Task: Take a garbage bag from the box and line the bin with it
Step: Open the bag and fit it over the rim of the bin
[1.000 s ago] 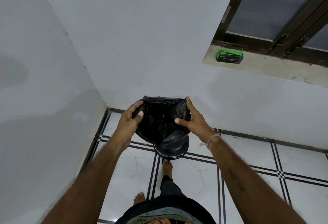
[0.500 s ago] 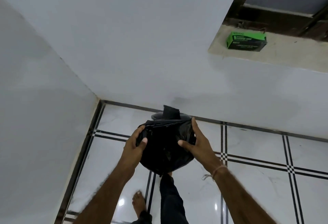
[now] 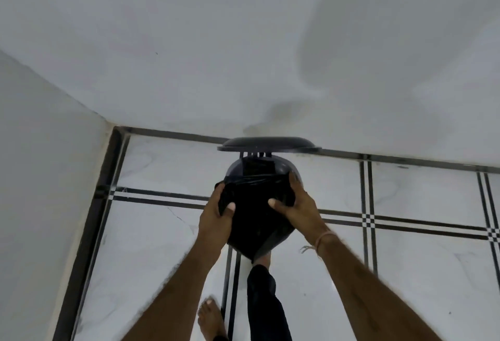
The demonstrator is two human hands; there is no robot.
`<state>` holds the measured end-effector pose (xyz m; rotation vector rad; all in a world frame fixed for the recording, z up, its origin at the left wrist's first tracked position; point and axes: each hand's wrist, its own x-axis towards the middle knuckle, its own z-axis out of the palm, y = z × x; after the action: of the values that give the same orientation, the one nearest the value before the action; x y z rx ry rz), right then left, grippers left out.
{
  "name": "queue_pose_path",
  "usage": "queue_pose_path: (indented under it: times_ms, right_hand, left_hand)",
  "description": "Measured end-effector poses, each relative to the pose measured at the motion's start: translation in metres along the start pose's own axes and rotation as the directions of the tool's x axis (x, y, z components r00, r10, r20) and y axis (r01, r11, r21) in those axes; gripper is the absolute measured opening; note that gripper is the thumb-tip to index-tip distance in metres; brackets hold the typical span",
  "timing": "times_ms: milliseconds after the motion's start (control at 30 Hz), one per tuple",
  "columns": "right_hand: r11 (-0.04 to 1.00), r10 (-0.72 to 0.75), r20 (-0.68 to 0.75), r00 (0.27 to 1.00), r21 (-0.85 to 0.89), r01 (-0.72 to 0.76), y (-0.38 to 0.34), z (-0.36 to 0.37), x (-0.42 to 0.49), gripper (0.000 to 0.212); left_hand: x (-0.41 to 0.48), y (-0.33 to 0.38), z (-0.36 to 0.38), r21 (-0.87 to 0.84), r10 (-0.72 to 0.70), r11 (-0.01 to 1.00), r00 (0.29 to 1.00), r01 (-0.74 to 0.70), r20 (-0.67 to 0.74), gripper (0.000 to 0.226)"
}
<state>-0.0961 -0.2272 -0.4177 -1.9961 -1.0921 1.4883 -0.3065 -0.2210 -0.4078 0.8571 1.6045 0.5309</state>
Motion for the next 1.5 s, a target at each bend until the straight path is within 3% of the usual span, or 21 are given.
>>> queue_pose_path:
  times_ms: [100,200,367,467,567,633,700,767,900,967,1067,1167,1233,1333,1467,1500]
  right_hand:
    - [0.998,0.052,-0.164,0.985,0.035,-0.047,0.027,0.0,0.034,0.076]
    - [0.991,0.078,-0.283,0.956,0.125,-0.044,0.06,-0.003,0.059,0.062]
    - [0.843,0.163,-0.317,0.934,0.536,0.035,0.08,-0.006,0.076,0.015]
    - [0.796,0.147,-0.276,0.95,0.603,0.052,0.085,-0.012,0.079,0.02]
    - [0.846,0.071,-0.265,0.962,0.526,0.082,0.092,-0.013,0.091,0.021]
    - [0.863,0.012,-0.234,0.972,0.494,0.108,0.092,-0.016,0.093,0.022]
    - [0.868,-0.052,-0.189,0.981,0.477,0.138,0.092,-0.015,0.097,0.024]
    - [0.863,-0.105,-0.144,0.984,0.478,0.162,0.092,-0.013,0.099,0.026]
    - [0.819,-0.146,-0.044,0.988,0.555,0.146,0.094,-0.015,0.104,0.03]
    - [0.799,-0.146,0.004,0.989,0.59,0.116,0.096,-0.02,0.106,0.03]
    - [0.794,-0.146,0.063,0.987,0.603,0.079,0.098,-0.029,0.109,0.027]
    - [0.888,-0.152,-0.015,0.988,0.437,0.144,0.104,-0.038,0.117,0.025]
    - [0.953,-0.121,-0.116,0.986,0.266,0.148,0.107,-0.039,0.123,0.023]
    - [0.992,-0.127,-0.196,0.972,-0.018,0.126,0.104,-0.033,0.131,0.022]
    - [0.939,-0.151,-0.357,0.922,-0.343,0.021,0.09,-0.029,0.136,0.019]
    - [0.907,-0.221,-0.408,0.886,-0.42,0.032,0.085,-0.029,0.133,0.019]
  left_hand:
    - [0.044,-0.02,0.011,-0.026,0.0,1.0,0.996,-0.002,-0.094,0.037]
    - [0.076,-0.039,0.017,-0.255,-0.1,0.966,0.976,0.049,-0.193,0.017]
    - [0.104,-0.063,0.016,-0.386,-0.208,0.914,0.962,0.127,-0.175,0.016]
    - [0.112,-0.079,0.001,-0.188,-0.115,0.979,0.98,0.084,-0.162,0.028]
    - [0.117,-0.1,-0.009,0.206,0.059,0.978,0.983,-0.022,-0.173,0.013]
    - [0.114,-0.099,-0.007,0.552,0.352,0.809,0.919,-0.202,-0.179,0.03]
    - [0.119,-0.084,0.006,0.658,0.538,0.661,0.839,-0.36,-0.082,0.047]
    - [0.127,-0.07,0.025,0.654,0.544,0.603,0.835,-0.457,0.082,0.056]
    - [0.147,-0.066,0.055,0.746,0.405,0.484,0.873,-0.457,0.272,0.077]
    - [0.157,-0.065,0.06,0.733,0.35,0.54,0.902,-0.415,0.253,0.075]
    - [0.165,-0.059,0.061,0.643,0.309,0.666,0.925,-0.377,0.222,0.045]
    - [0.167,-0.052,0.058,0.391,0.222,0.869,0.946,-0.302,0.237,0.018]
    - [0.164,-0.052,0.051,0.154,0.14,0.97,0.949,-0.189,0.284,0.017]
    - [0.16,-0.054,0.044,0.014,0.071,0.997,0.957,-0.078,0.28,0.023]
    - [0.157,-0.057,0.045,-0.048,0.061,0.997,0.995,-0.058,0.081,0.023]
    - [0.157,-0.061,0.045,-0.044,0.089,0.995,0.996,-0.088,0.021,0.023]
